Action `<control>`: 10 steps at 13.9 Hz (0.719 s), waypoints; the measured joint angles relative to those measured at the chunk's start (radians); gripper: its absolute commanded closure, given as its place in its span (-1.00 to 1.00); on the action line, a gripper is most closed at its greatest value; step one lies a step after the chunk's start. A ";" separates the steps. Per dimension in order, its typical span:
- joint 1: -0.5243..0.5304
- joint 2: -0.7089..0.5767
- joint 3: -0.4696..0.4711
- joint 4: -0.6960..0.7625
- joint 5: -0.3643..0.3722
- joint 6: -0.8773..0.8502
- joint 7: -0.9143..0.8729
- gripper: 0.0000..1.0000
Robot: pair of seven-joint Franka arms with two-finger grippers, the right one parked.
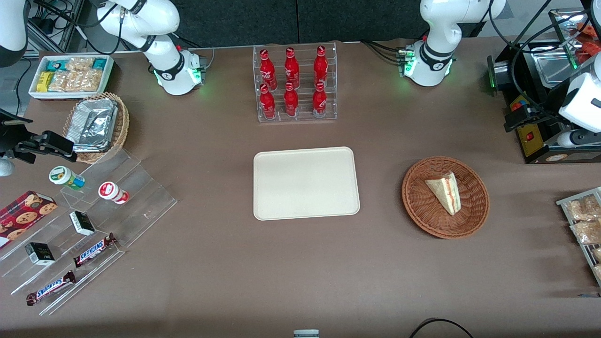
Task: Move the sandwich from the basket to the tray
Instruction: 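Move the left gripper down over the sandwich in the basket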
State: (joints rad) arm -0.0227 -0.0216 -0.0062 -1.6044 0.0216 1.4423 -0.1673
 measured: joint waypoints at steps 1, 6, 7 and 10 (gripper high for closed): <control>0.000 0.000 0.000 0.000 0.000 -0.001 0.000 -1.00; 0.003 0.009 0.000 -0.032 0.000 0.023 0.000 -1.00; 0.003 0.013 0.000 -0.073 0.000 0.066 0.000 -1.00; 0.003 0.022 -0.002 -0.237 -0.001 0.239 -0.072 -1.00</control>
State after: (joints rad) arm -0.0198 0.0002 -0.0080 -1.8413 0.0209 1.6815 -0.2388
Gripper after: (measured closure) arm 0.000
